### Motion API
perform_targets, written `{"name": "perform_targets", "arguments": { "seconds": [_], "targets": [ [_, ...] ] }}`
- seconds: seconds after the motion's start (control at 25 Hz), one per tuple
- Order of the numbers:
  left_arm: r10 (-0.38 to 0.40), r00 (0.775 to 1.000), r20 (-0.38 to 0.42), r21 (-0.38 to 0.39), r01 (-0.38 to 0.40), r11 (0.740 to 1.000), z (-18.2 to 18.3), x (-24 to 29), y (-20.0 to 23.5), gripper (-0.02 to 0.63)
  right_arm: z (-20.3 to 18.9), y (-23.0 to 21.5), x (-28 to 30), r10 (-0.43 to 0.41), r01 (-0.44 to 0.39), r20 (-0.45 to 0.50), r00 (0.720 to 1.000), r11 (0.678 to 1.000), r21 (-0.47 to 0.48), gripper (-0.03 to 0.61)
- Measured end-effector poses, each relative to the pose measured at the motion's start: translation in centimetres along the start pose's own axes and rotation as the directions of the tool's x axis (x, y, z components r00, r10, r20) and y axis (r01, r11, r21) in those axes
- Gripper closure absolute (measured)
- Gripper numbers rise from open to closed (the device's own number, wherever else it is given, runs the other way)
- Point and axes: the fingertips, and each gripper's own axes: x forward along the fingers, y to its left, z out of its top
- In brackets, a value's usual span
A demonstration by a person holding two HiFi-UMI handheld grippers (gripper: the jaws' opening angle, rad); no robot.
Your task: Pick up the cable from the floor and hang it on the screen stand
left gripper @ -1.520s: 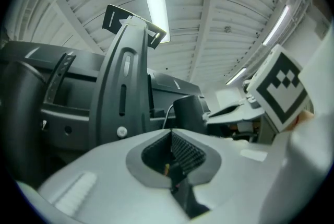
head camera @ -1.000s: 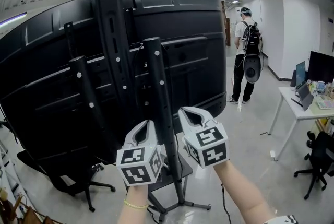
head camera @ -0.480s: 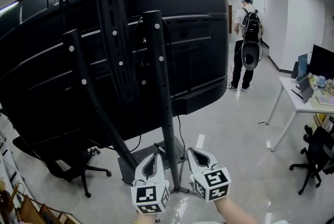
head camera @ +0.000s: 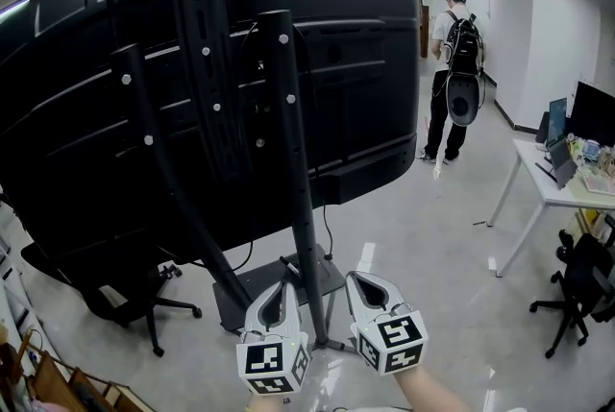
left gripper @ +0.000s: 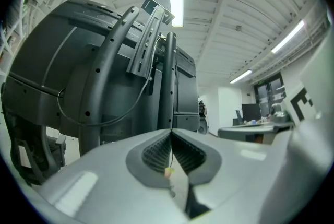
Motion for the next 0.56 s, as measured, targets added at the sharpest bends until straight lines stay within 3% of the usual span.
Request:
{"name": "perform_targets", "arguments": {
  "seconds": [0.56],
  "targets": [
    [0.006, 1.0, -0.013, 0.007, -0.006, 1.0, -0.2, -0.7, -0.4, 0.607, -0.3, 1.3, -0.5, 0.054, -0.054, -0.017, 0.998, 0.999, -0.005, 0.58]
  ]
}}
